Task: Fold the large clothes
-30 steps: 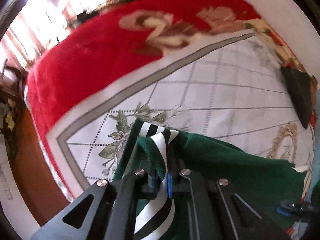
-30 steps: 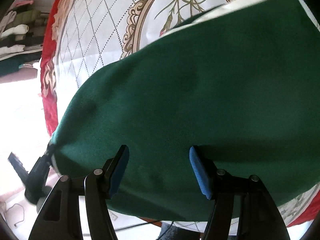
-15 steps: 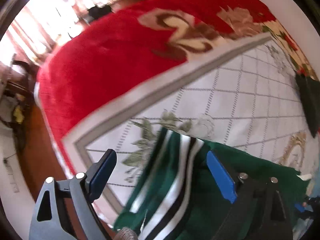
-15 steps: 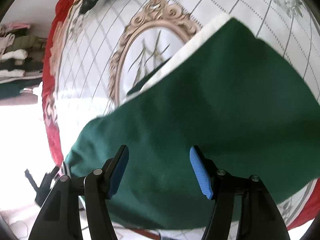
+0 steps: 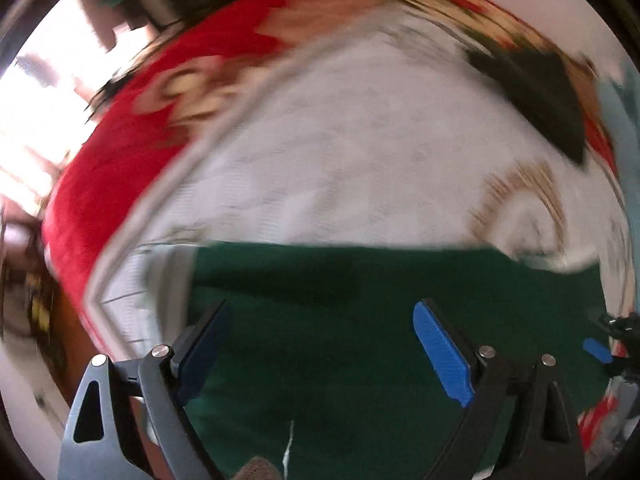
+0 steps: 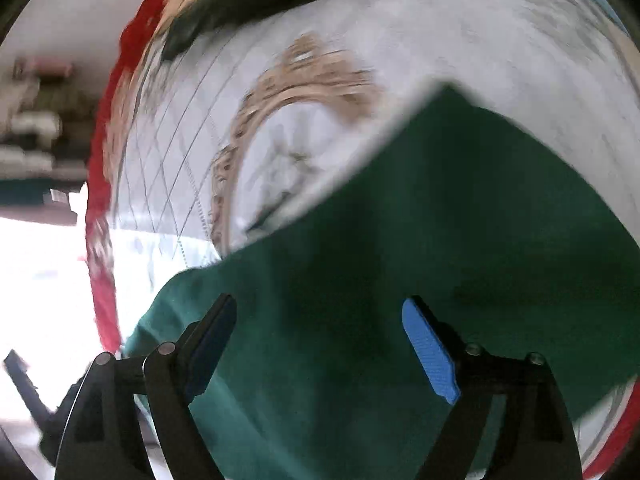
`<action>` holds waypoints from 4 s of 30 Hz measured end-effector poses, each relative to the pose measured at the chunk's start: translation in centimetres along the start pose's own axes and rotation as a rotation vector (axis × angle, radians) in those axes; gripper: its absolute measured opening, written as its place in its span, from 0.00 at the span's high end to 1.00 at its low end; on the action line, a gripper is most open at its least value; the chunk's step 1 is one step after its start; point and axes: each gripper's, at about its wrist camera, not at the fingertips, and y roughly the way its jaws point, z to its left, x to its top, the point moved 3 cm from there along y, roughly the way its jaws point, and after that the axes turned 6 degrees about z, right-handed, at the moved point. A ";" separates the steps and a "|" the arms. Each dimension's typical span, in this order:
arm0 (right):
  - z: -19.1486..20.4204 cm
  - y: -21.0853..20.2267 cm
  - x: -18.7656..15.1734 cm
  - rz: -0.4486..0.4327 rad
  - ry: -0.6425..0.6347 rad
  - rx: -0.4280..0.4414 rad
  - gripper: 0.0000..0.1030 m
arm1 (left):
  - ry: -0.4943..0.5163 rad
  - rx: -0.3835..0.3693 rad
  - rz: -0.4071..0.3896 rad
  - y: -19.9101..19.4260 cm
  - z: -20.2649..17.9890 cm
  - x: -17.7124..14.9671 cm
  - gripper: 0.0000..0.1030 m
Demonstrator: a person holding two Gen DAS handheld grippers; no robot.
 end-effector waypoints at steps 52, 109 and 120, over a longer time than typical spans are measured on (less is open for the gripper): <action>-23.8 4.6 -5.2 -0.159 0.419 0.573 0.00 | 0.221 0.068 0.164 12.6 -14.7 -1.2 0.00; 3.1 -8.0 -2.0 -0.392 -0.019 0.414 0.80 | 0.049 -0.201 0.045 5.4 -10.1 -1.6 0.00; 23.3 7.2 -9.0 -0.147 -0.473 0.271 0.80 | -0.311 -0.028 0.051 -1.9 13.6 -12.6 0.00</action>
